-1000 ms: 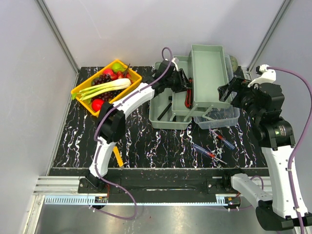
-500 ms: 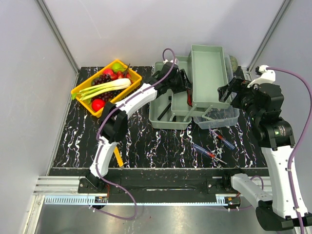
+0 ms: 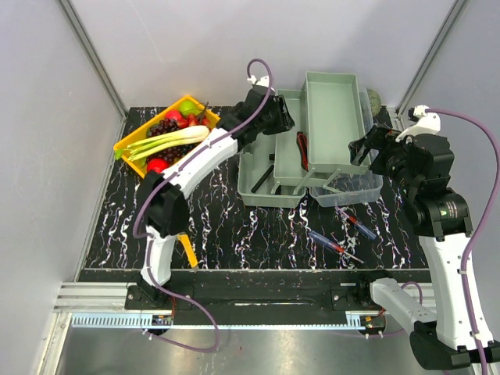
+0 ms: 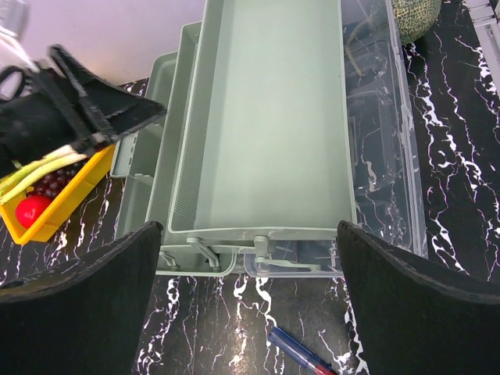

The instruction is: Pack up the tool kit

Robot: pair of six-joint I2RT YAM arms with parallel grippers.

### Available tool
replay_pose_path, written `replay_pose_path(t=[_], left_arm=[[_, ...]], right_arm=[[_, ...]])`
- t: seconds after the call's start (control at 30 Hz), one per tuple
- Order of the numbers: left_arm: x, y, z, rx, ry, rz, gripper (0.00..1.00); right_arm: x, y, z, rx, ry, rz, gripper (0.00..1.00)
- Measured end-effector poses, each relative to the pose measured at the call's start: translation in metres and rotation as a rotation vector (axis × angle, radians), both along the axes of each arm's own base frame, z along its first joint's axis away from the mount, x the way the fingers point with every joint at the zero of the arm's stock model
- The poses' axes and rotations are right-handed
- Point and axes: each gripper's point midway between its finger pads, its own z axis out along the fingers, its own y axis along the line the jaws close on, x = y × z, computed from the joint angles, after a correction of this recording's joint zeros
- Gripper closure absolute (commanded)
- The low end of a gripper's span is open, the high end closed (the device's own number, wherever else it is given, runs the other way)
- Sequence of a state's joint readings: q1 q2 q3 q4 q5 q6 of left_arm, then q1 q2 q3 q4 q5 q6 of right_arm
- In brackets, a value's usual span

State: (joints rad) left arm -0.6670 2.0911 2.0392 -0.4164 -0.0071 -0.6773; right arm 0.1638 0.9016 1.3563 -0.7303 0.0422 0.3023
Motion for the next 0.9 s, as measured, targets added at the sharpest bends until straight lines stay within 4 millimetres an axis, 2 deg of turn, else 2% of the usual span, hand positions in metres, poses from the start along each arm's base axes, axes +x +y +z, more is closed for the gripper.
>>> replay_pose_path(t=[0.07, 0.1, 0.17, 0.3, 0.43, 0.53, 0.57, 0.7, 0.83, 0.9], left_arm=[[-0.003, 0.013, 0.016, 0.022, -0.035, 0.024, 0.50], [-0.006, 0.021, 0.024, 0.032, -0.051, 0.037, 0.46], [-0.018, 0.045, 0.035, 0.067, -0.067, 0.075, 0.40], [-0.051, 0.097, 0.033, 0.136, -0.045, 0.148, 0.22], [-0.091, 0.175, -0.004, 0.231, 0.064, 0.269, 0.01], [-0.126, 0.232, -0.043, 0.306, 0.173, 0.371, 0.01], [-0.140, 0.246, -0.056, 0.330, 0.209, 0.390, 0.01], [-0.198, 0.276, -0.100, 0.398, 0.330, 0.407, 0.01], [-0.244, 0.300, -0.138, 0.447, 0.456, 0.444, 0.01], [-0.260, 0.307, -0.152, 0.469, 0.510, 0.462, 0.01]], right_arm=[[0.000, 0.000, 0.000, 0.000, 0.000, 0.000, 0.01], [0.000, 0.000, 0.000, 0.000, 0.001, 0.000, 0.02], [0.001, 0.000, -0.001, 0.000, 0.002, 0.001, 0.01], [0.003, 0.001, -0.001, -0.001, 0.004, 0.002, 0.01], [0.008, 0.002, -0.004, -0.004, 0.013, 0.002, 0.01], [0.013, 0.003, -0.005, -0.001, 0.006, 0.004, 0.01], [0.014, 0.004, -0.004, 0.002, 0.000, 0.006, 0.01], [0.018, 0.005, 0.001, 0.014, -0.032, 0.007, 0.01], [0.022, 0.010, 0.009, 0.036, -0.064, 0.024, 0.01], [0.027, 0.014, 0.010, 0.054, -0.069, 0.036, 0.01]])
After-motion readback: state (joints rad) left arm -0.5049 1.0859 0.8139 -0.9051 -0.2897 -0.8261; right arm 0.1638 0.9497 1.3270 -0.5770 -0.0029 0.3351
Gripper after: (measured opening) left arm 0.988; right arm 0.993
